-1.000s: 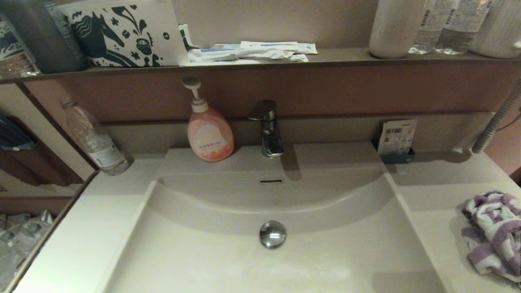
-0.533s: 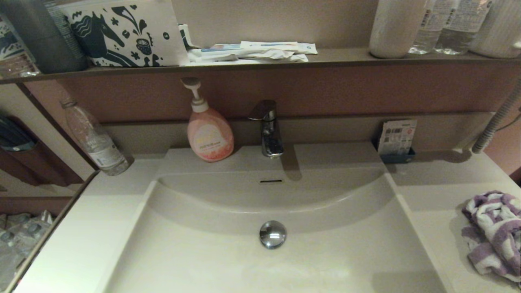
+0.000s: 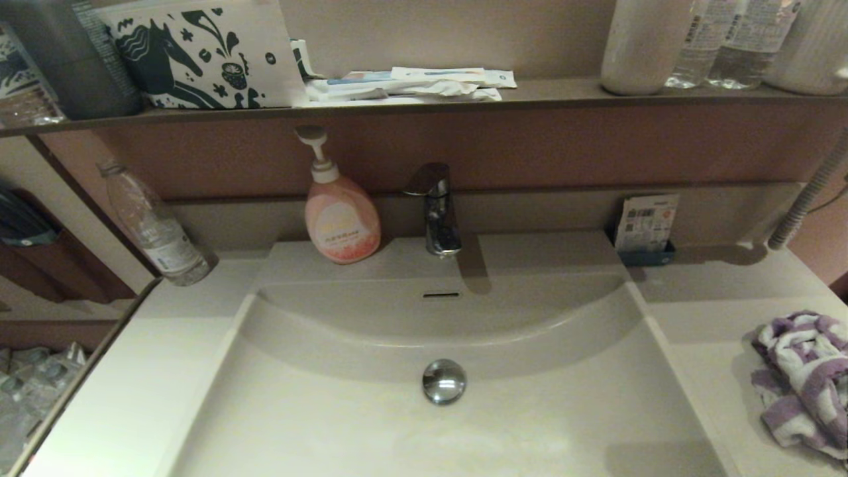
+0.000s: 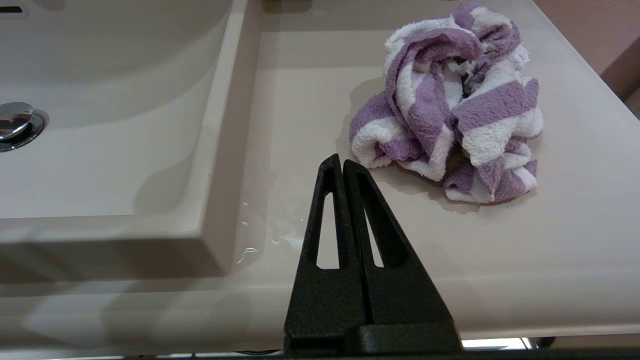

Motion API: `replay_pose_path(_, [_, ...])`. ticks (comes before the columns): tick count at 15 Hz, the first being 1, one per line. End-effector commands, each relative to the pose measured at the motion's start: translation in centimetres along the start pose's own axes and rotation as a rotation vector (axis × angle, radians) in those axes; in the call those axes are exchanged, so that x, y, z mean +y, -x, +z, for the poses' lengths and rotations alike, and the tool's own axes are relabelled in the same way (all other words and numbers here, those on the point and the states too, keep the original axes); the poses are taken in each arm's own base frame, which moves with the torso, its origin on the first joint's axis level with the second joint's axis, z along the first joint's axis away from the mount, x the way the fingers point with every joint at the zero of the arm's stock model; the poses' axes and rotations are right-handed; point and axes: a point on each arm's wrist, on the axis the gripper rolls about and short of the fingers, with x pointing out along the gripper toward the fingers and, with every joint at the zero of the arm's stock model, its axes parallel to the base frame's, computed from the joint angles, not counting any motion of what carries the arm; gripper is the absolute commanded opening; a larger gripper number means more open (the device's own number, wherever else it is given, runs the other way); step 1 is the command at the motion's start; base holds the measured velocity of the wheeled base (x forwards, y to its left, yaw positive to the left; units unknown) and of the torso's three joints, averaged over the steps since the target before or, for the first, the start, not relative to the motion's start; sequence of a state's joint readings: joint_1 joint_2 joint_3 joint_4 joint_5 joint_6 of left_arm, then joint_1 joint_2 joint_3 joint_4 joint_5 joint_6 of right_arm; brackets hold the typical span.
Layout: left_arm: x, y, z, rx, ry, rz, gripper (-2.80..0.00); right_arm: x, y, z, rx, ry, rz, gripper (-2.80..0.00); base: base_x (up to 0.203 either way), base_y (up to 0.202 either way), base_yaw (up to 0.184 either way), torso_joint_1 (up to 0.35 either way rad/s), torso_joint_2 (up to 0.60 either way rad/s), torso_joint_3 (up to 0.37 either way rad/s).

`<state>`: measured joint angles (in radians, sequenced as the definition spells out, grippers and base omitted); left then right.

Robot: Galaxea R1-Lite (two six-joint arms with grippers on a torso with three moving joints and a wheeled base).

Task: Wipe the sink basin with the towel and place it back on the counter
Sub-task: Turn on the faucet

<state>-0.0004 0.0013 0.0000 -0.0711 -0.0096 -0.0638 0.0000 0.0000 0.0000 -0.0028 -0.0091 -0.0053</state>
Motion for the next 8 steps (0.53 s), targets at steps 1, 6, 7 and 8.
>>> replay_pose_path(1, [0.00, 0.00, 0.01, -0.001, 0.002, 0.001, -2.80, 0.00, 0.00, 0.00, 0.000, 0.001, 0.000, -2.80, 0.000, 0.000, 0.000, 0.000, 0.00, 0.000])
replay_pose_path(6, [0.00, 0.00, 0.03, -0.002, -0.002, 0.001, -2.80, 0.00, 0.00, 0.00, 0.000, 0.001, 0.000, -2.80, 0.000, 0.000, 0.000, 0.000, 0.00, 0.000])
replay_pose_path(7, [-0.01, 0.00, 0.14, -0.014, -0.007, -0.002, -2.80, 0.00, 0.00, 0.00, 0.000, 0.001, 0.000, -2.80, 0.000, 0.000, 0.000, 0.000, 0.00, 0.000])
replay_pose_path(8, [-0.03, 0.01, 0.43, -0.042, -0.007, -0.002, -2.80, 0.00, 0.00, 0.00, 0.000, 0.001, 0.000, -2.80, 0.000, 0.000, 0.000, 0.000, 0.00, 0.000])
